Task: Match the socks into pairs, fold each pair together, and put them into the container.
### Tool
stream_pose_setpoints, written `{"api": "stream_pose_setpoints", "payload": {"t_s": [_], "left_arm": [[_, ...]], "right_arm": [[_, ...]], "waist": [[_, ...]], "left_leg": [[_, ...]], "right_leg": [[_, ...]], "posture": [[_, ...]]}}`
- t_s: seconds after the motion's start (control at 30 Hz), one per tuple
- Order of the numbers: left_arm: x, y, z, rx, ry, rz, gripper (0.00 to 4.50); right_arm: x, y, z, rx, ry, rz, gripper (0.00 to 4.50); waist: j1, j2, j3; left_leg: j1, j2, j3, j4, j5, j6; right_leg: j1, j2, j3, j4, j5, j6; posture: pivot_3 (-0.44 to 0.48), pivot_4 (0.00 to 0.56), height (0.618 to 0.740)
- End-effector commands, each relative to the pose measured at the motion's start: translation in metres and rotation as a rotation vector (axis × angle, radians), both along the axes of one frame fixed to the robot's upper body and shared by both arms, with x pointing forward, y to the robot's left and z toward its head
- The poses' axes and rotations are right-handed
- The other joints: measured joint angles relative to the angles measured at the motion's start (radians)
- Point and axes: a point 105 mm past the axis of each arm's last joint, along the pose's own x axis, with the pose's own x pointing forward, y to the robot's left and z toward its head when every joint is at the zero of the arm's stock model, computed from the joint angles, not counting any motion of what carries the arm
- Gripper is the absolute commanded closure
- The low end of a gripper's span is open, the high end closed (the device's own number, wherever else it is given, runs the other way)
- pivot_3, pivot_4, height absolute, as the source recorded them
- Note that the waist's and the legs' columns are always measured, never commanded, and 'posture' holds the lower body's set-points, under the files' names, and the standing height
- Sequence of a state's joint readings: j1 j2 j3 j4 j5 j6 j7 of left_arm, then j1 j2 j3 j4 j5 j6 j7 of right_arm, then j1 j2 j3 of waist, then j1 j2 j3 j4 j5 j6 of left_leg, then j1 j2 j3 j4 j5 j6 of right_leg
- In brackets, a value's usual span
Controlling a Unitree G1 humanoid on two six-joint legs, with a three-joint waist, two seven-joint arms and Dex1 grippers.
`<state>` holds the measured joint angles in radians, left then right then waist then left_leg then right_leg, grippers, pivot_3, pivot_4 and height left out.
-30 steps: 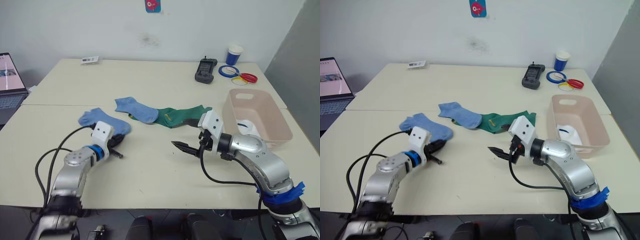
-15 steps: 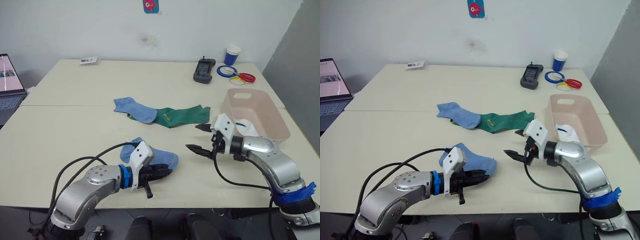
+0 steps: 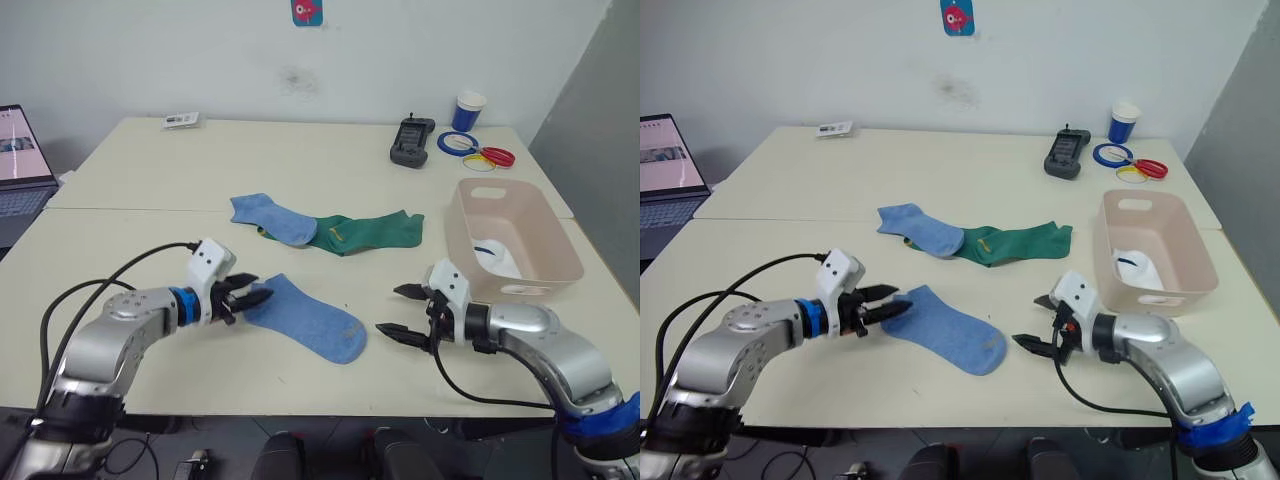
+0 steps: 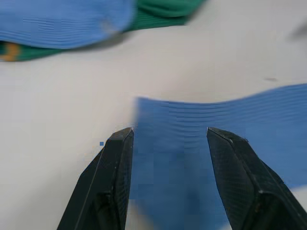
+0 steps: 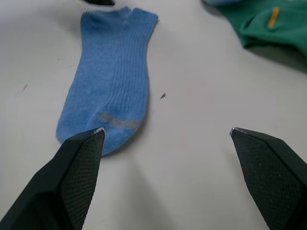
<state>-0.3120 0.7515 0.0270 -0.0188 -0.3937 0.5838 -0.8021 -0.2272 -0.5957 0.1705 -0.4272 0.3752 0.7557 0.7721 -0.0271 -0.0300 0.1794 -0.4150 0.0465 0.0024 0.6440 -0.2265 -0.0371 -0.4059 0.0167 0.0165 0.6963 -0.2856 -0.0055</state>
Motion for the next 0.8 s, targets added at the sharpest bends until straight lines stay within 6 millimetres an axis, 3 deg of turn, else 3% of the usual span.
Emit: {"api": "stream_pose_setpoints", "payload": {"t_s": [0.03, 0.2, 0.23, 0.3, 0.53, 0.67, 0.8], "left_arm": [[0.01, -0.002, -0.01, 0.066, -0.032, -0.038, 2.02], [0.011, -0.006, -0.029, 0.092, 0.024, -0.076, 2.02], [0.012, -0.005, -0.031, 0.102, 0.032, -0.077, 1.99], [0.012, -0.004, -0.033, 0.105, 0.039, -0.072, 2.4], [0.007, -0.004, -0.032, 0.09, 0.052, -0.091, 4.47], [0.0, 0.001, -0.026, 0.051, 0.061, -0.055, 4.5], [-0.017, 0.002, -0.023, 0.021, 0.086, -0.003, 4.5]], "right_arm": [[-0.014, 0.023, -0.004, 0.044, 0.049, 0.043, 0.0], [-0.018, 0.033, -0.025, -0.013, 0.134, 0.055, 0.0], [-0.017, 0.034, -0.027, -0.015, 0.137, 0.05, 0.18], [-0.017, 0.038, -0.028, -0.011, 0.149, 0.059, 0.62], [-0.008, 0.042, -0.027, 0.017, 0.137, 0.043, 3.07], [0.001, 0.036, -0.02, 0.03, 0.12, 0.018, 4.48], [0.018, 0.022, -0.011, 0.013, 0.084, 0.005, 4.48]], "waist": [[-0.001, 0.0, 0.0], [-0.001, 0.0, 0.0], [-0.001, 0.0, -0.001], [-0.002, -0.001, -0.001], [-0.004, -0.001, -0.001], [-0.006, -0.001, -0.001], [-0.008, -0.001, -0.001]], "left_leg": [[0.0, 0.0, 0.0, 0.0, 0.0, 0.0], [0.0, 0.0, 0.0, 0.0, 0.0, 0.0], [0.0, 0.0, 0.0, 0.0, 0.0, 0.0], [0.0, 0.0, 0.0, 0.0, 0.0, 0.0], [0.001, 0.0, 0.0, 0.0, 0.0, 0.0], [0.001, 0.001, 0.0, 0.0, 0.0, 0.0], [0.001, 0.001, 0.0, 0.0, 0.0, 0.0]], "right_leg": [[0.0, 0.0, 0.0, 0.0, 0.0, 0.0], [0.0, 0.0, -0.001, 0.001, 0.0, 0.0], [0.0, 0.0, 0.0, 0.001, 0.0, 0.0], [0.0, 0.0, -0.001, 0.001, 0.0, 0.0], [0.0, 0.0, 0.0, 0.001, 0.0, 0.0], [0.0, 0.0, 0.0, 0.001, 0.0, 0.0], [0.0, 0.0, 0.0, 0.001, 0.0, 0.0]], "posture": [[0.0, 0.15, 0.74], [0.0, 0.15, 0.74], [0.0, 0.15, 0.74], [0.0, 0.15, 0.74], [0.0, 0.15, 0.74], [0.0, 0.15, 0.74], [0.0, 0.15, 0.74]]}}
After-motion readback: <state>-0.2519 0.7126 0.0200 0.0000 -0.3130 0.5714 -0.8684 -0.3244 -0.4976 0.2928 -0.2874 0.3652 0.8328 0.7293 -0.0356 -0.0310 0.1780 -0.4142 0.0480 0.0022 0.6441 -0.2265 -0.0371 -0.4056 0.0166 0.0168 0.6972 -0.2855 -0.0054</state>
